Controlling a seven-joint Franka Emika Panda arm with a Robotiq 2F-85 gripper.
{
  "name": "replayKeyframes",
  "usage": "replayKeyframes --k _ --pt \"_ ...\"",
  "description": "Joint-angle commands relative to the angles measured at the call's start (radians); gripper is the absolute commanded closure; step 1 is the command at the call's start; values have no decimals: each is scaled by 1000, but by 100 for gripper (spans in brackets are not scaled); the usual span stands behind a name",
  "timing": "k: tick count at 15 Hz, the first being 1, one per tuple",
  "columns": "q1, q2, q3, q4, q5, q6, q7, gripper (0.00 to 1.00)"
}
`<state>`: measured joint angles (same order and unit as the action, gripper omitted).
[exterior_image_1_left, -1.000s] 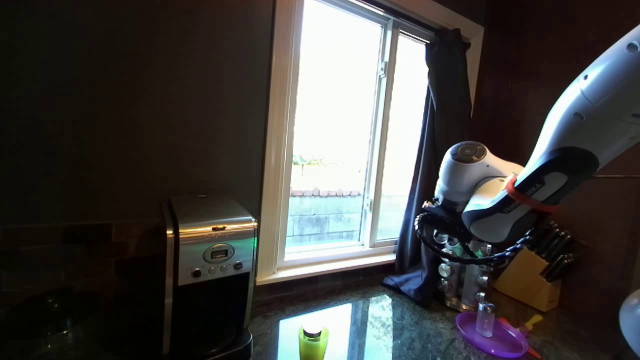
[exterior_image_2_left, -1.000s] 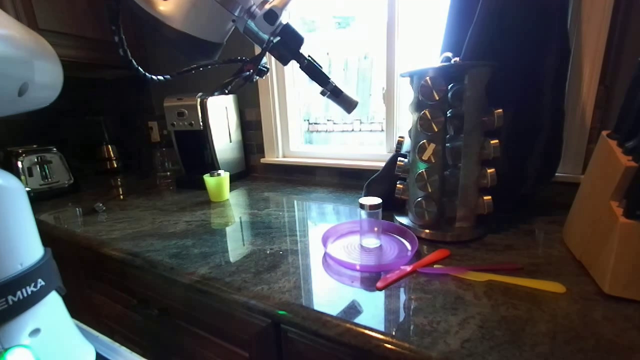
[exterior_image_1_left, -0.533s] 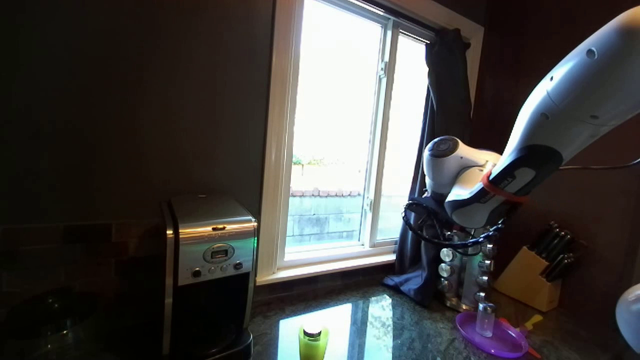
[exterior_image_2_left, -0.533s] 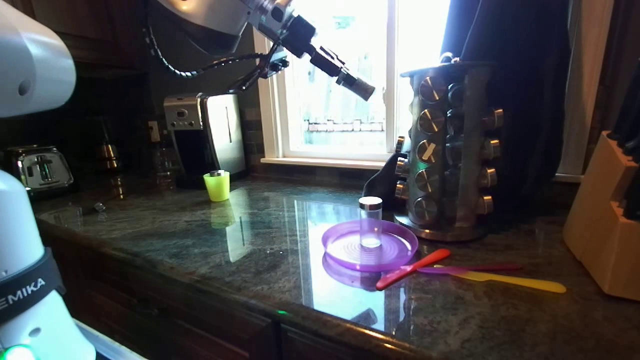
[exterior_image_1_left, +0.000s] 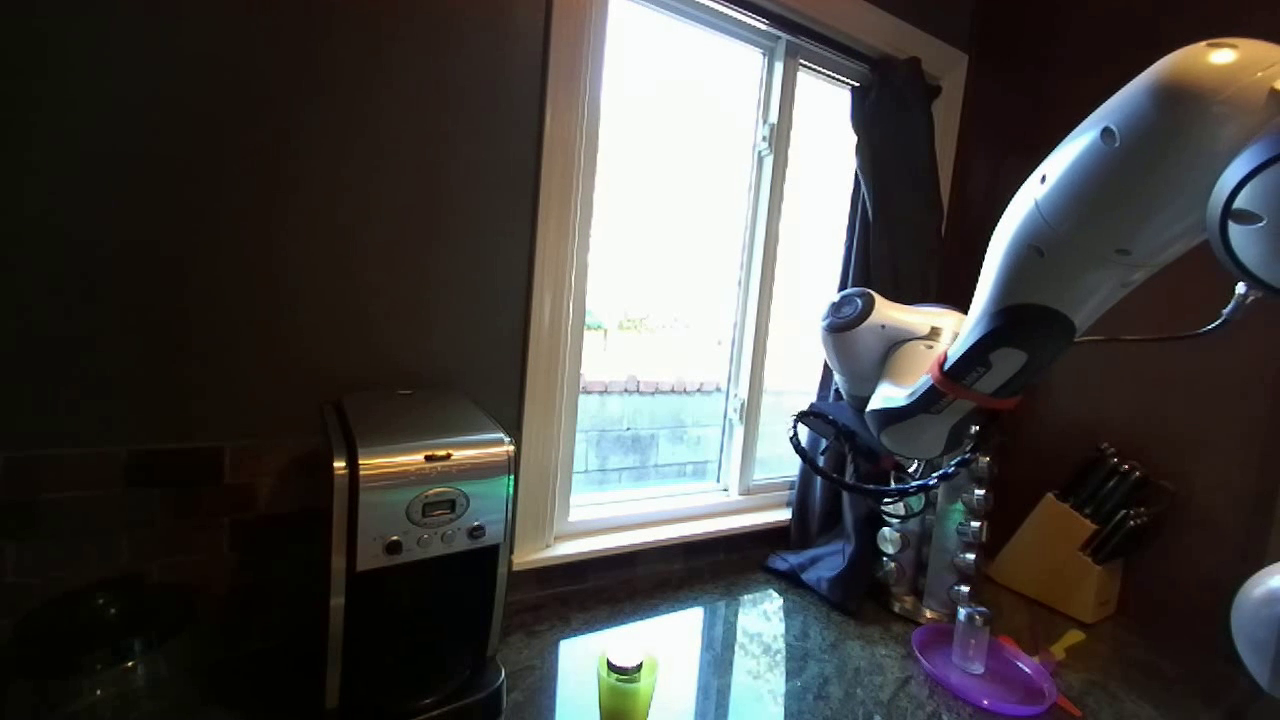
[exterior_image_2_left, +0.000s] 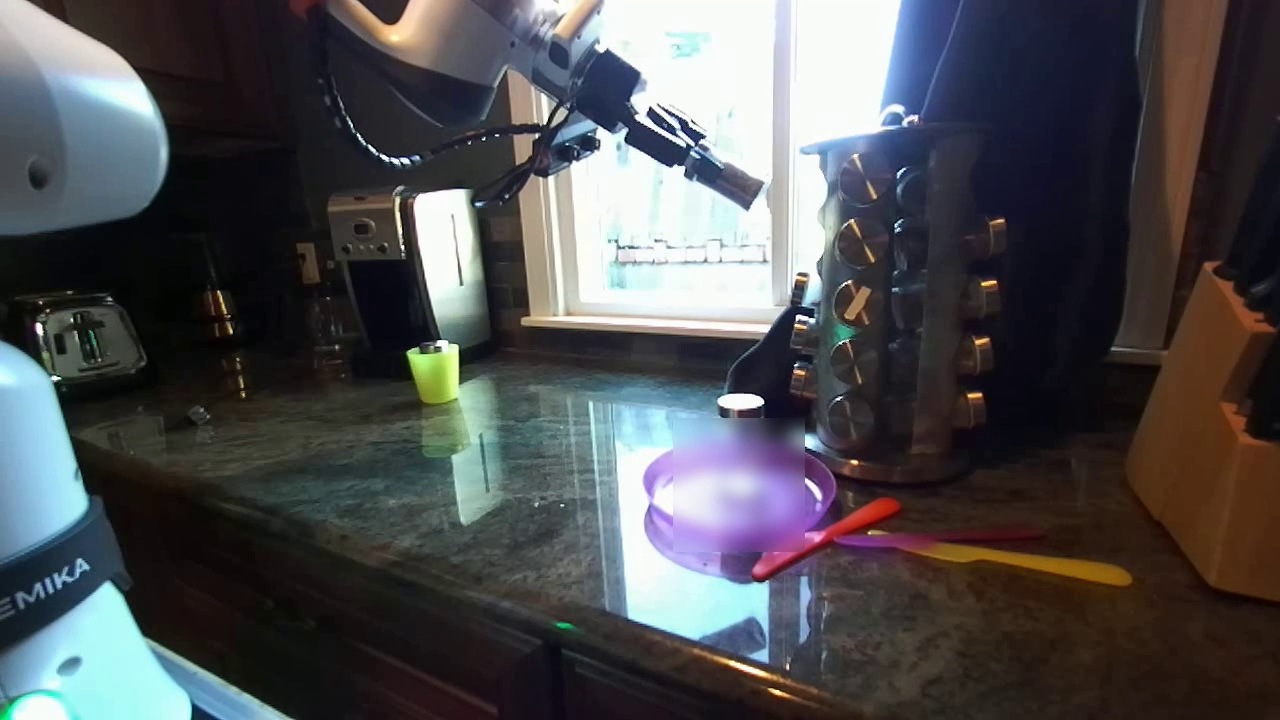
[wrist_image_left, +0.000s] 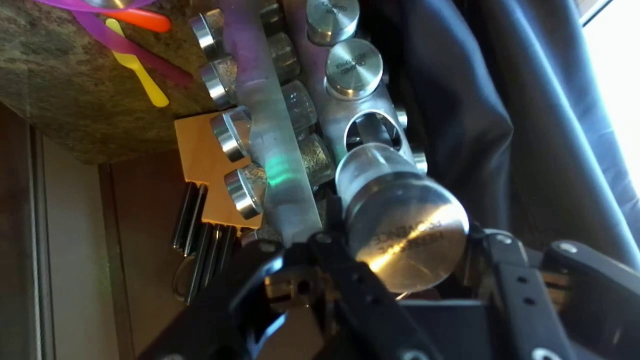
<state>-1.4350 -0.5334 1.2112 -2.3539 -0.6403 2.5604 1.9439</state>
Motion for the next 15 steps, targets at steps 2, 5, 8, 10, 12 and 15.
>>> replayKeyframes --k 2,5,8,10,12,15 --pt "1 4 3 4 -21 -5 16 76" --pt "-25 15 28 30 -37 -3 6 76" --pt "-68 7 66 56 -65 -4 16 76" --pt "-108 -7 99 68 -82 7 33 76" --pt "-156 -13 135 86 -89 5 33 76" --pt "-230 -32 187 109 -78 10 31 76"
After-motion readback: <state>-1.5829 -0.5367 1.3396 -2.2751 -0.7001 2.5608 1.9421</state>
